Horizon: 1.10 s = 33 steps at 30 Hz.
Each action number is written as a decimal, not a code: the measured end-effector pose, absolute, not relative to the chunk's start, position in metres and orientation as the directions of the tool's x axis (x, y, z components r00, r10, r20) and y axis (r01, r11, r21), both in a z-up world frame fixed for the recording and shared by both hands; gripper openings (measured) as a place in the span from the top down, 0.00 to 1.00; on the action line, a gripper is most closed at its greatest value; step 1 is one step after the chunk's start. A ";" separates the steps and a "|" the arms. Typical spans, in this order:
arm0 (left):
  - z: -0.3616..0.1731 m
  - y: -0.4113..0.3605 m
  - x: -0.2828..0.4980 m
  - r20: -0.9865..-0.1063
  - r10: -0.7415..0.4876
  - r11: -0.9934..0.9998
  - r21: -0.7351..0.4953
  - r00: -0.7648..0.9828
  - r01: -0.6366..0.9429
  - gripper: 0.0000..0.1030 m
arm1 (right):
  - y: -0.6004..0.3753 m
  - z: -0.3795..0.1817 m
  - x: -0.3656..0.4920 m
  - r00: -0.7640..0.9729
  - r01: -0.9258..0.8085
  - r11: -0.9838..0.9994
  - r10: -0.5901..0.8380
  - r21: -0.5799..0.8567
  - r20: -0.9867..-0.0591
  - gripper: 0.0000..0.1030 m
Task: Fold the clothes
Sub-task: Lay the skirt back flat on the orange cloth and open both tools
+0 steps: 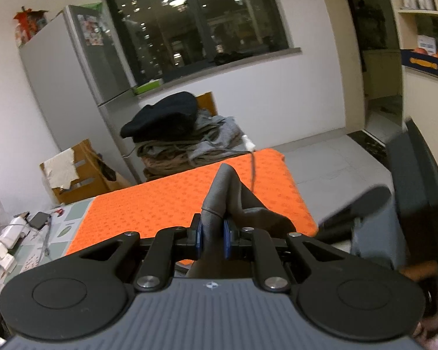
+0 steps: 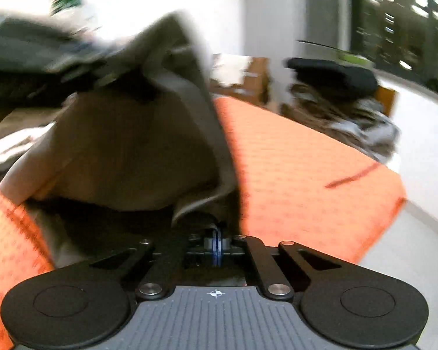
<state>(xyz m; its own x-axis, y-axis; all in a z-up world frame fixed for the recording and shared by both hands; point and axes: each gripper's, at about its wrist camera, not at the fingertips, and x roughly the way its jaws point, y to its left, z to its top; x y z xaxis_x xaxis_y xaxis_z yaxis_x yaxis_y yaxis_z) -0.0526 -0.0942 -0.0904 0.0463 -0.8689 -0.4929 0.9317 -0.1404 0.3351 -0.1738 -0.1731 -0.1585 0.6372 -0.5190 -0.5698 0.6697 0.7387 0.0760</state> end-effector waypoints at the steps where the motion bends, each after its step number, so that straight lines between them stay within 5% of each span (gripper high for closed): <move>1: -0.094 -0.091 -0.056 -0.504 -0.863 -0.162 0.338 0.032 0.927 0.85 | -0.181 -0.160 -0.180 0.634 0.689 0.716 -0.520 0.113 -0.572 0.97; 9: -0.134 -0.070 -0.076 -0.585 -0.811 -0.285 0.357 -0.024 0.890 0.85 | -0.236 -0.183 -0.217 0.728 0.667 0.605 -0.405 0.435 -0.553 0.96; 13: -0.153 -0.060 -0.078 -0.616 -0.788 -0.295 0.352 -0.018 0.888 0.74 | -0.250 -0.192 -0.235 0.750 0.638 0.597 -0.342 0.485 -0.566 0.95; 17: -0.160 -0.038 -0.073 -0.624 -0.781 -0.242 0.340 0.025 0.909 0.47 | -0.250 -0.182 -0.257 0.726 0.661 0.604 -0.367 0.445 -0.581 0.80; 23: -0.174 -0.004 -0.043 -0.656 -0.738 -0.117 0.350 0.154 0.929 0.30 | -0.222 -0.167 -0.279 0.722 0.610 0.709 -0.315 0.354 -0.616 0.80; 29: -0.191 0.008 -0.010 -0.651 -0.709 -0.046 0.424 0.270 0.904 0.28 | -0.177 -0.150 -0.272 0.765 0.456 0.854 -0.232 0.251 -0.601 0.62; 33: -0.203 0.009 0.001 -0.658 -0.700 -0.075 0.456 0.279 0.887 0.28 | -0.165 -0.144 -0.258 0.781 0.390 0.892 -0.189 0.228 -0.595 0.61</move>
